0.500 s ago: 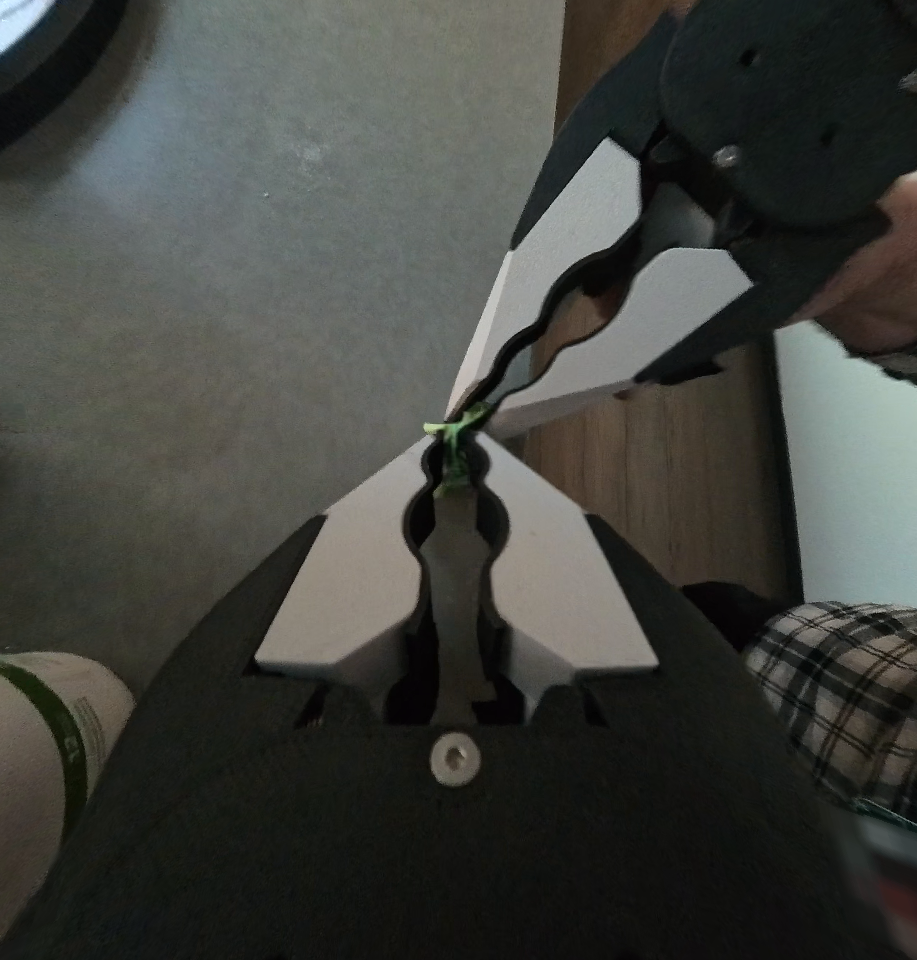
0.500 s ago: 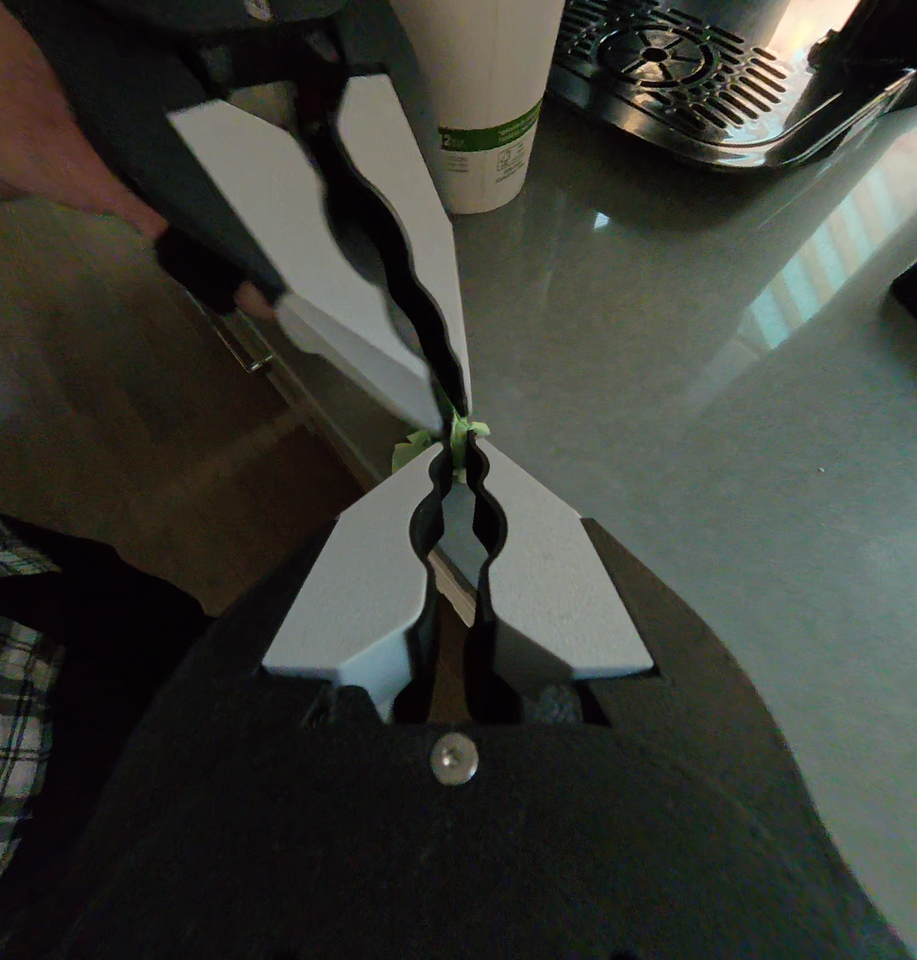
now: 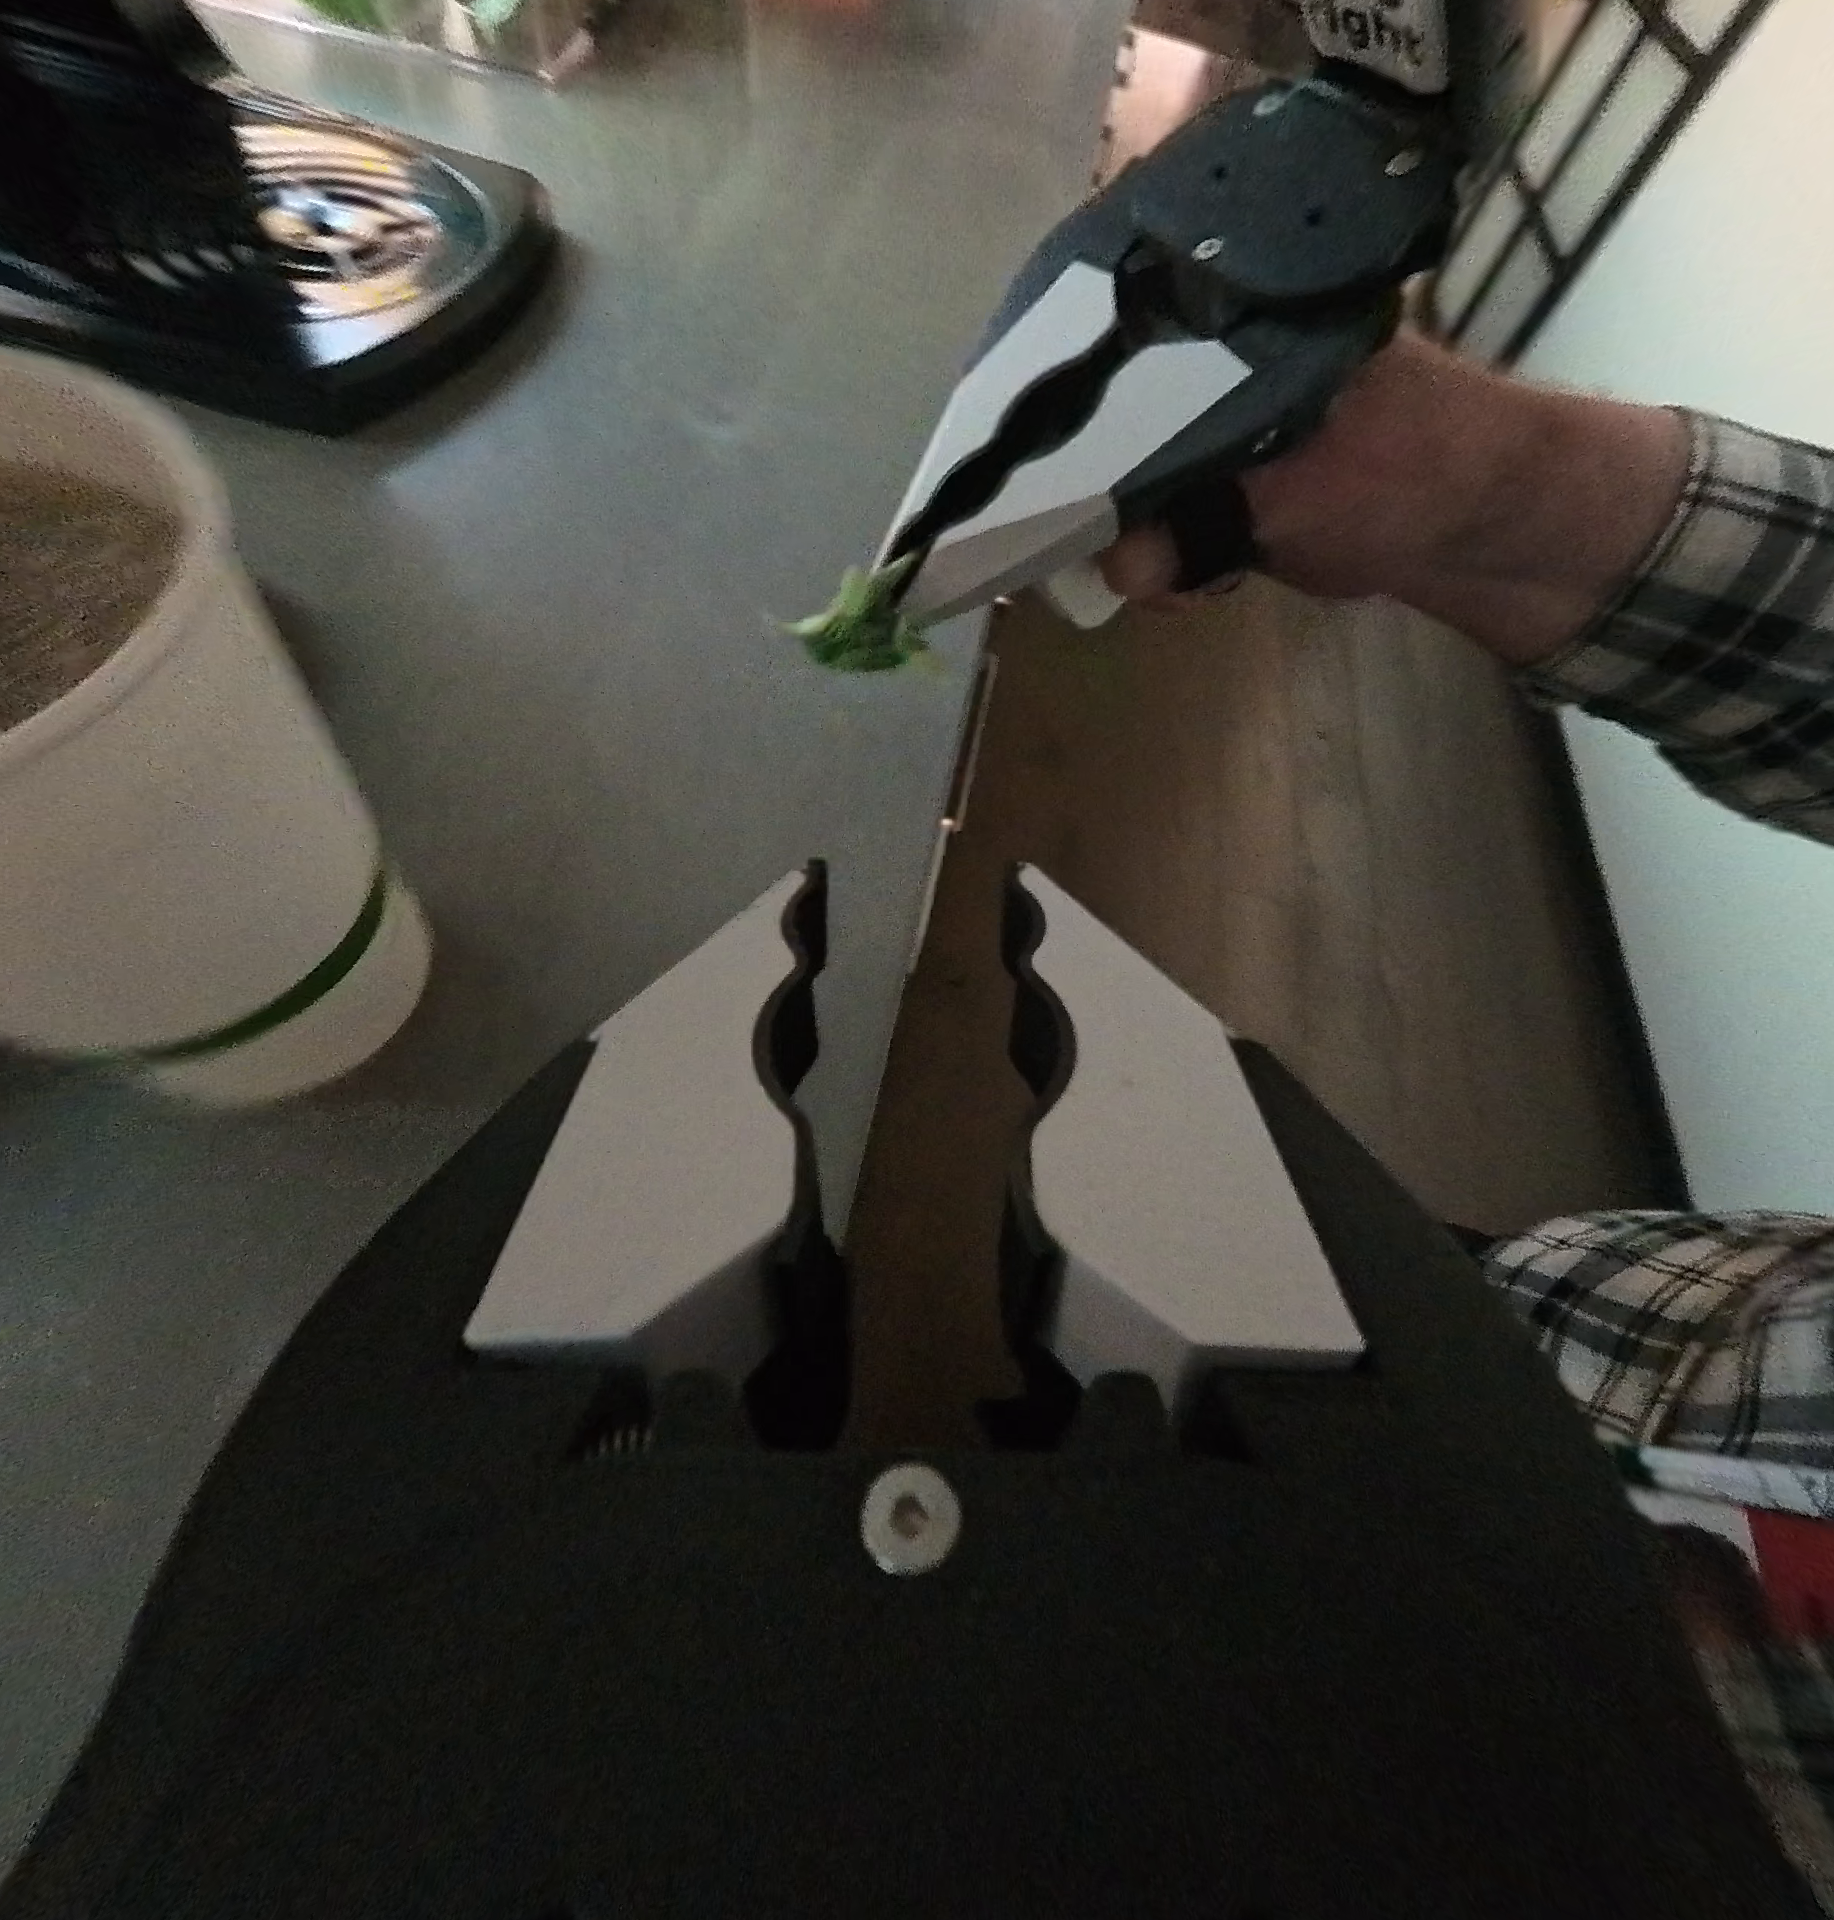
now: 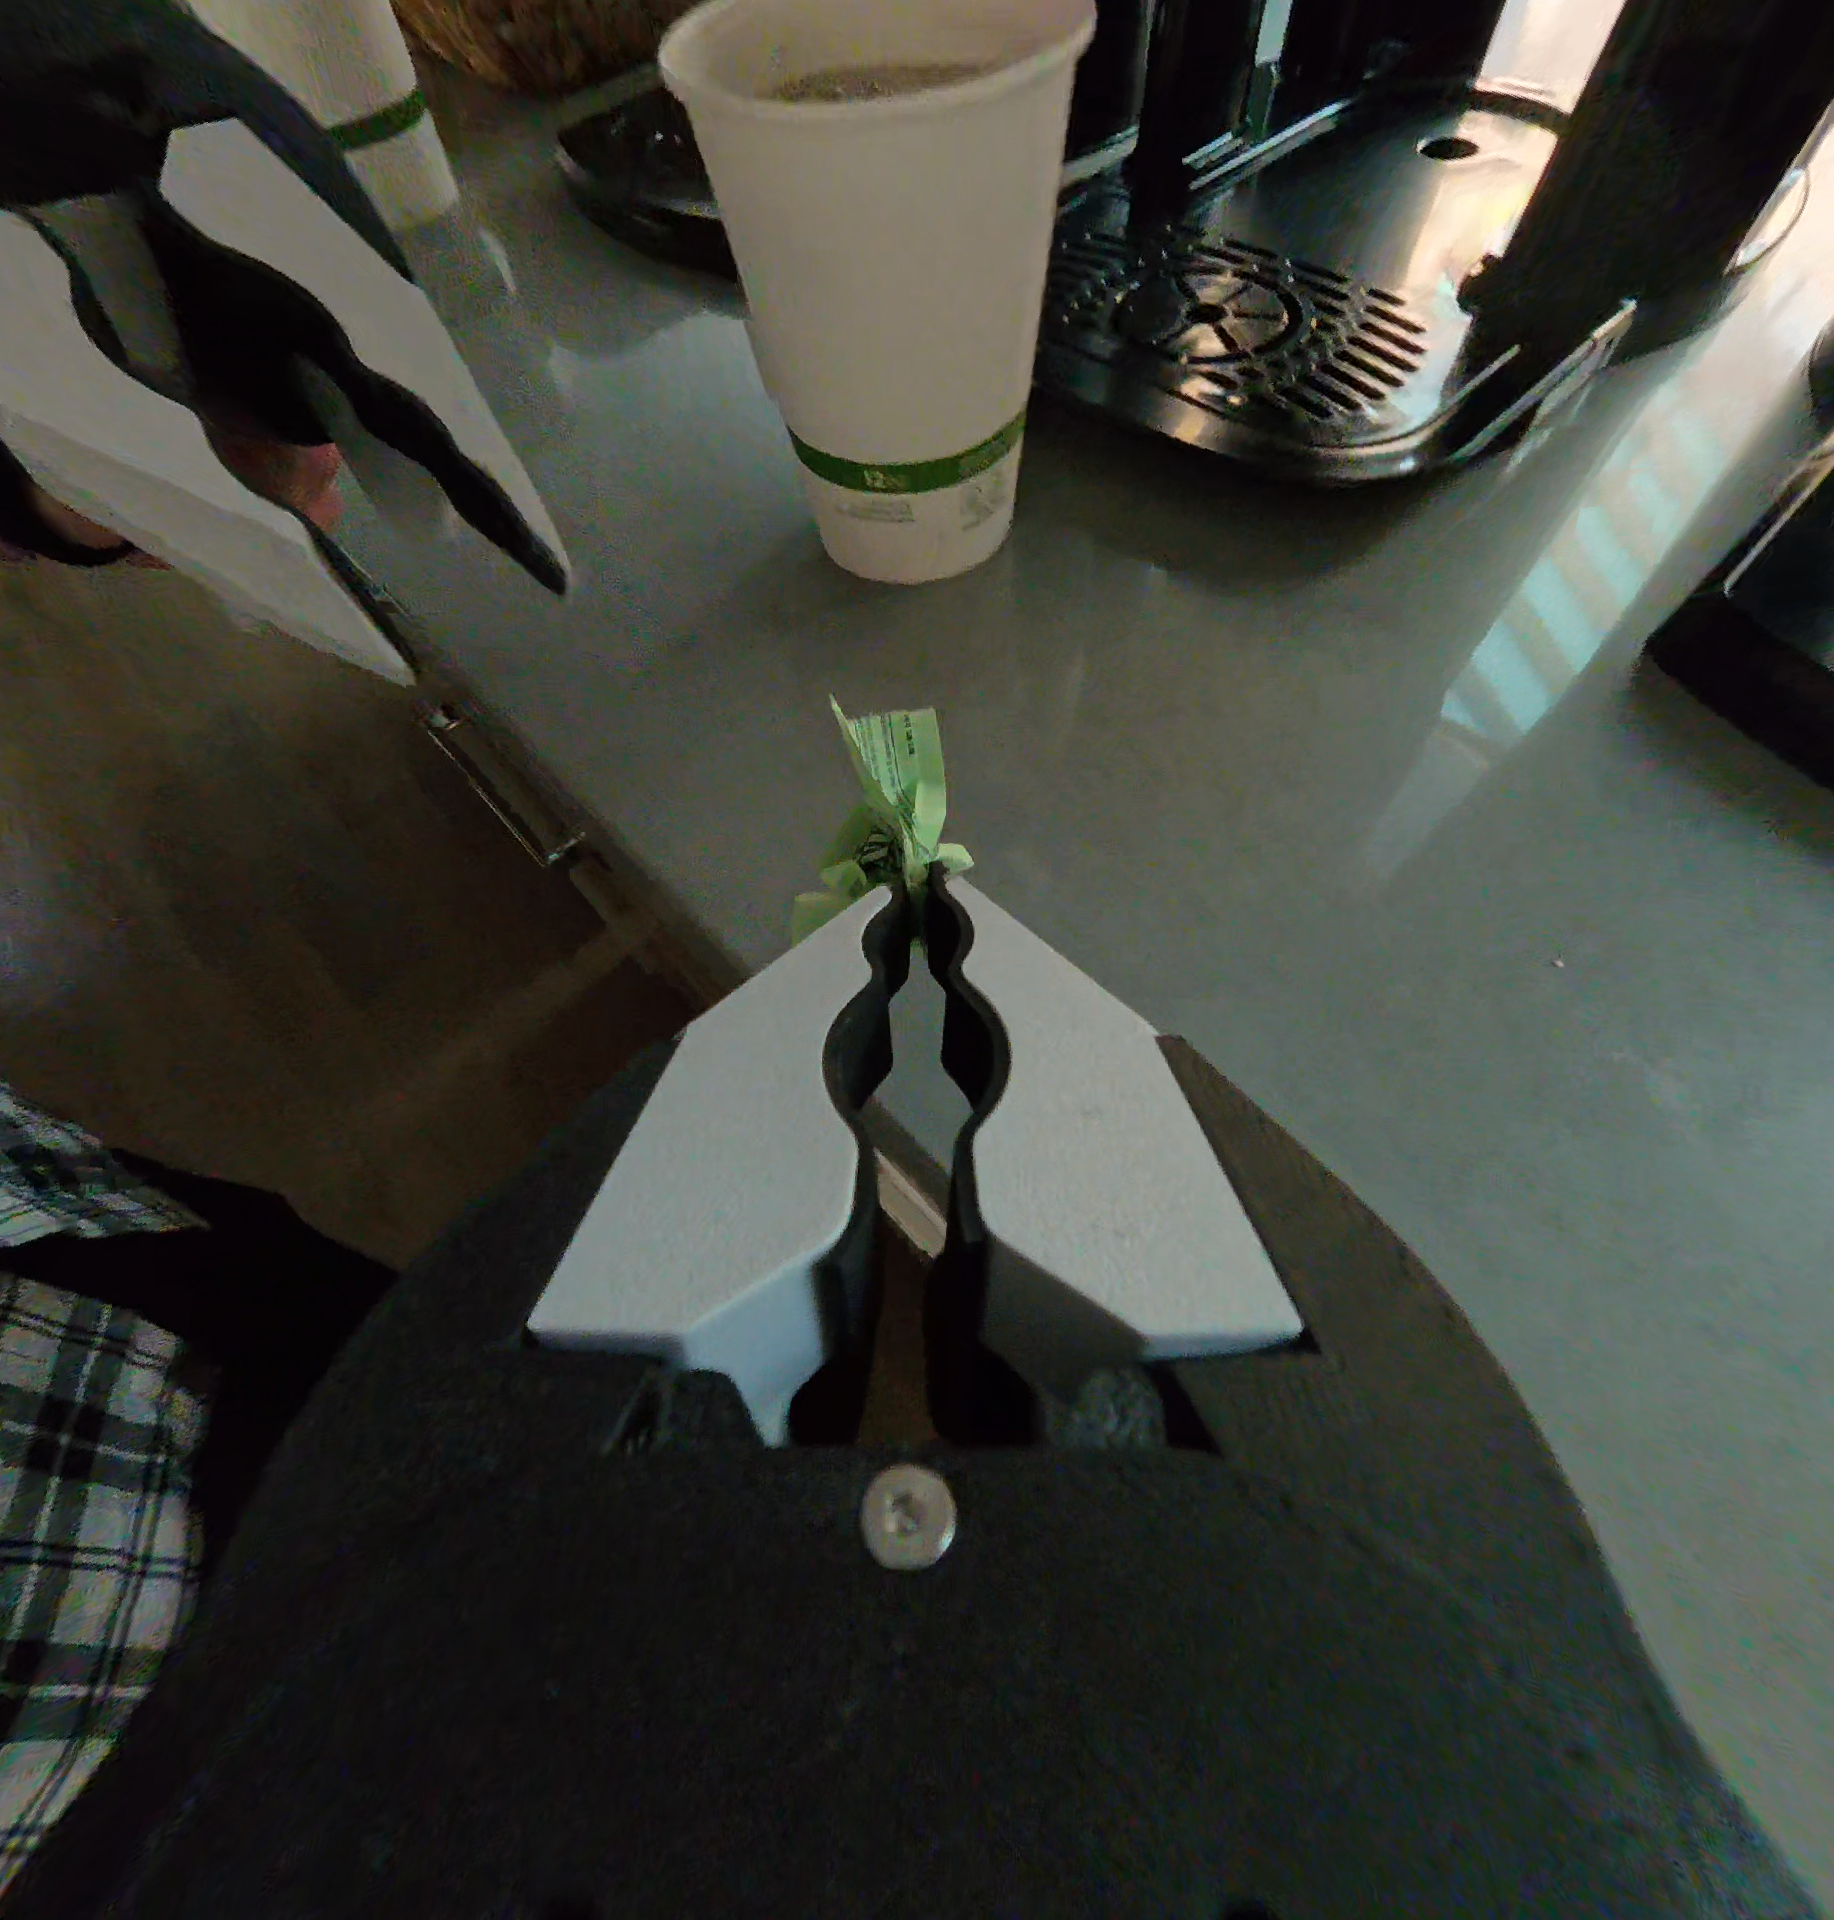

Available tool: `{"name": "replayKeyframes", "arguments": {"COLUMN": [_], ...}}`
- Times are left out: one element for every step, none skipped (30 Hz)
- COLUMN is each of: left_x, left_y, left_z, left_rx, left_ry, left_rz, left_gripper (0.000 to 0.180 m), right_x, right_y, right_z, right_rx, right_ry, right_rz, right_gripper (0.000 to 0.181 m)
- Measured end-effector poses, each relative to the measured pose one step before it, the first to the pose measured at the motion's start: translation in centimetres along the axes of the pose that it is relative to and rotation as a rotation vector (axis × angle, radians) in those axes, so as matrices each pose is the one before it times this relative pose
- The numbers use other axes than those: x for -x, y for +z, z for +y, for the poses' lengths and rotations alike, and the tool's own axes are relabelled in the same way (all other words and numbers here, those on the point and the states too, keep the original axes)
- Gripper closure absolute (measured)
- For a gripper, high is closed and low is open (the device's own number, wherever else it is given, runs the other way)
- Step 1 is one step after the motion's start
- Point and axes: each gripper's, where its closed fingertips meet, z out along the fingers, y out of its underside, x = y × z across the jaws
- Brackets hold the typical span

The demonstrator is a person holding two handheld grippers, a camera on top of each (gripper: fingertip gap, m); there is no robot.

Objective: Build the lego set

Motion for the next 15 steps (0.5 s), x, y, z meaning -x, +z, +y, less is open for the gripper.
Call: {"name": "replayKeyframes", "arguments": {"left_x": [0.322, 0.463, 0.621, 0.739, 0.928, 1.083, 1.237, 1.399, 1.464, 1.583, 1.874, 2.065, 2.162, 2.179, 2.111], "left_y": [-1.368, -1.488, -1.627, -1.729, -1.793, -1.805, -1.789, -1.752, -1.689, -1.627, -1.559, -1.472, -1.350, -1.222, -1.017], "left_z": [0.460, 0.555, 0.541, 0.546, 0.537, 0.515, 0.515, 0.518, 0.449, 0.375, 0.302, 0.204, 0.053, -0.151, -0.259], "left_rx": [-0.0138, -0.0125, -0.0165, -0.0182, -0.0168, -0.0149, -0.0105, -0.0060, -0.0075, -0.0091, -0.0102, -0.0126, -0.0136, -0.0183, -0.0172], "left_ry": [0.0008, -0.0028, -0.0072, -0.0124, -0.0168, -0.0188, -0.0162, -0.0143, -0.0138, -0.0126, -0.0098, -0.0052, -0.0058, -0.0037, 0.0024], "left_rz": [-0.0383, -0.0405, -0.0440, -0.0445, -0.0483, -0.0509, -0.0551, -0.0575, -0.0543, -0.0554, -0.0693, -0.0746, -0.0736, -0.0694, -0.0627], "left_gripper": [0.146, 0.143, 0.140, 0.139, 0.138, 0.135, 0.131, 0.128, 0.127, 0.126, 0.124, 0.119, 0.113, 0.108, 0.105], "right_x": [0.457, 0.547, 0.648, 0.738, 0.807, 0.867, 0.916, 0.975, 0.942, 0.867, 0.892, 0.825, 0.741, 0.745, 0.713], "right_y": [0.042, 0.081, 0.147, 0.238, 0.361, 0.483, 0.580, 0.717, 0.813, 0.868, 0.932, 0.971, 0.980, 0.989, 0.974], "right_z": [-0.305, -0.383, -0.472, -0.497, -0.447, -0.460, -0.517, -0.502, -0.455, -0.487, -0.544, -0.558, -0.554, -0.584, -0.597], "right_rx": [0.0017, -0.0024, -0.0083, -0.0079, -0.0032, -0.0040, -0.0073, -0.0065, -0.0028, -0.0032, -0.0067, -0.0064, -0.0036, -0.0042, -0.0052], "right_ry": [-0.0126, -0.0096, -0.0039, -0.0061, -0.0087, -0.0078, -0.0069, -0.0066, -0.0085, -0.0072, -0.0042, -0.0049, -0.0082, -0.0085, -0.0075], "right_rz": [-0.0018, -0.0059, -0.0111, -0.0130, -0.0139, -0.0162, -0.0181, -0.0218, -0.0199, -0.0186, -0.0239, -0.0217, -0.0183, -0.0212, -0.0220], "right_gripper": [0.181, 0.181, 0.181, 0.181, 0.181, 0.181, 0.181, 0.181, 0.181, 0.181, 0.181, 0.181, 0.181, 0.181, 0.181]}}
